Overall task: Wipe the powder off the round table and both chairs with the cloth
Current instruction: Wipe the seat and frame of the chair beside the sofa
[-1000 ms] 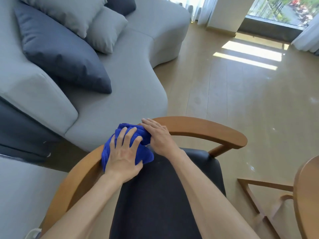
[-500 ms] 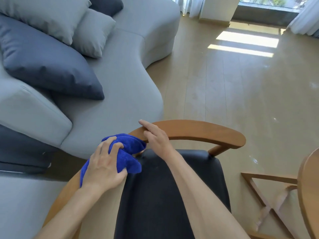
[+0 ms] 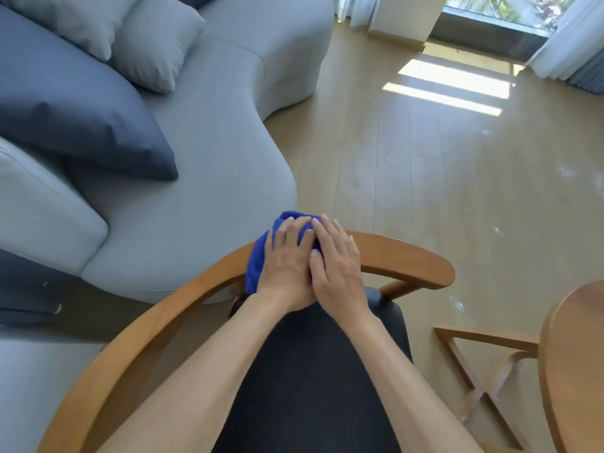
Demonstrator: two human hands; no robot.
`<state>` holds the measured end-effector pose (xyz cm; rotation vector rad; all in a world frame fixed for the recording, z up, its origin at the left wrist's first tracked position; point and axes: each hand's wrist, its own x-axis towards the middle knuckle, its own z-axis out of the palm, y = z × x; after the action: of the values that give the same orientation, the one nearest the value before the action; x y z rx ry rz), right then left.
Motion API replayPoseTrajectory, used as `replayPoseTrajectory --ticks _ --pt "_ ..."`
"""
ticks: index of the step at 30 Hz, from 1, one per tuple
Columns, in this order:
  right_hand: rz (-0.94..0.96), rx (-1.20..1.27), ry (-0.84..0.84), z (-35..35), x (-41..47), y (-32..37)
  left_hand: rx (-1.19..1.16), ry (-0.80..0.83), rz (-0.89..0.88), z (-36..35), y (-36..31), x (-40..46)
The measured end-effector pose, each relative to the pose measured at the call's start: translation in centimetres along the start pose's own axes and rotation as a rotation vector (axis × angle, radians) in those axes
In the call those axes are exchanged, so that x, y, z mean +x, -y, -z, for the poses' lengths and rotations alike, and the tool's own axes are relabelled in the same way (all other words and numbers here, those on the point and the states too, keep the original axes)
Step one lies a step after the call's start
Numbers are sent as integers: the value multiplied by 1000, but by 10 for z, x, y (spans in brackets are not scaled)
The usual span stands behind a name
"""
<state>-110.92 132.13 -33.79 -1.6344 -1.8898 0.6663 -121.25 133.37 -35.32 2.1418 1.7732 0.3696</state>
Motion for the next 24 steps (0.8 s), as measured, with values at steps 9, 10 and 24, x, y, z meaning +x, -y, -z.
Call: replayPoseTrajectory --ticks 9,10,24 --pt "-206 -386 69 -26 12 30 -479 32 276 59 76 -22" --pt "-194 -489 68 -34 12 34 -334 65 372 59 90 -31" --pt "-191 -570 -215 65 4 -76 17 237 456 39 104 -43"
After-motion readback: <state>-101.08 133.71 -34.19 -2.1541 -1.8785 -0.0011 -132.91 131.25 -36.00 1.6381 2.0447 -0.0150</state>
